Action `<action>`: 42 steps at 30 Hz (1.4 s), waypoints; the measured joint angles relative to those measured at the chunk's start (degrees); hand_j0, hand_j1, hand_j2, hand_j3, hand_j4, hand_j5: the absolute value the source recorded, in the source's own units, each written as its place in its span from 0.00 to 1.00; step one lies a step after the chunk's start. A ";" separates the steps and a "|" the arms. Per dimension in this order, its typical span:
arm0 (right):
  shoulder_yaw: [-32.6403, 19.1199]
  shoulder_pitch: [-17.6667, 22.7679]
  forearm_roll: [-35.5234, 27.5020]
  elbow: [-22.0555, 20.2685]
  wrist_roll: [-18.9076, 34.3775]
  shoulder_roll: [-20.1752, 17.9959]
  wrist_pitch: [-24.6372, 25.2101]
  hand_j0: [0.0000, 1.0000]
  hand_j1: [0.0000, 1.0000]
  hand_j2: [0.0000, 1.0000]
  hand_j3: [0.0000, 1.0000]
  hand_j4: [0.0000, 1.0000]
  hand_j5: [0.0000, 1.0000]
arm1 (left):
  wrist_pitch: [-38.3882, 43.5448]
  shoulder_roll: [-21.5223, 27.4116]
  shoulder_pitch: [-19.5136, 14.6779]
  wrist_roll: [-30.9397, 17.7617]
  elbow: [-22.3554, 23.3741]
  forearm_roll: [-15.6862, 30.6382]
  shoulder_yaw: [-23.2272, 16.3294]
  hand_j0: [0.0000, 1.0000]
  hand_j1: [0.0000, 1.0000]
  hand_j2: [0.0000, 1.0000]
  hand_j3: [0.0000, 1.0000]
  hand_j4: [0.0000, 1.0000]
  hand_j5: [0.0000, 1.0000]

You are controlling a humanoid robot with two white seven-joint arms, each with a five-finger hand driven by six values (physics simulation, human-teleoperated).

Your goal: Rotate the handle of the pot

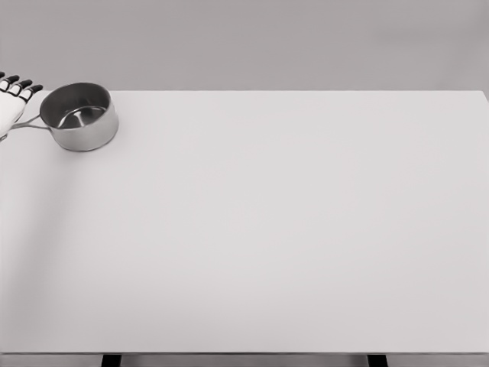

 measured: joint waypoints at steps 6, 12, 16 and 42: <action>0.00 0.00 0.00 -0.01 -0.01 0.00 0.00 1.00 1.00 1.00 1.00 1.00 1.00 | 0.01 -0.57 -0.70 -0.04 0.86 -0.01 -0.01 1.00 1.00 1.00 1.00 1.00 1.00; 0.00 0.00 0.00 0.00 -0.01 0.00 0.00 1.00 1.00 1.00 1.00 1.00 1.00 | 0.02 -1.10 -0.79 -0.05 1.53 -0.01 -0.05 1.00 1.00 1.00 1.00 1.00 1.00; 0.00 0.00 0.00 0.02 0.00 0.00 0.00 1.00 1.00 1.00 1.00 1.00 1.00 | 0.02 -1.77 -0.88 -0.05 2.01 -0.03 -0.06 1.00 1.00 1.00 1.00 1.00 1.00; 0.00 0.00 -0.01 0.02 -0.02 0.00 0.00 1.00 1.00 1.00 1.00 1.00 1.00 | 0.01 -2.96 -2.02 -0.05 3.84 -1.45 0.00 1.00 1.00 1.00 1.00 1.00 1.00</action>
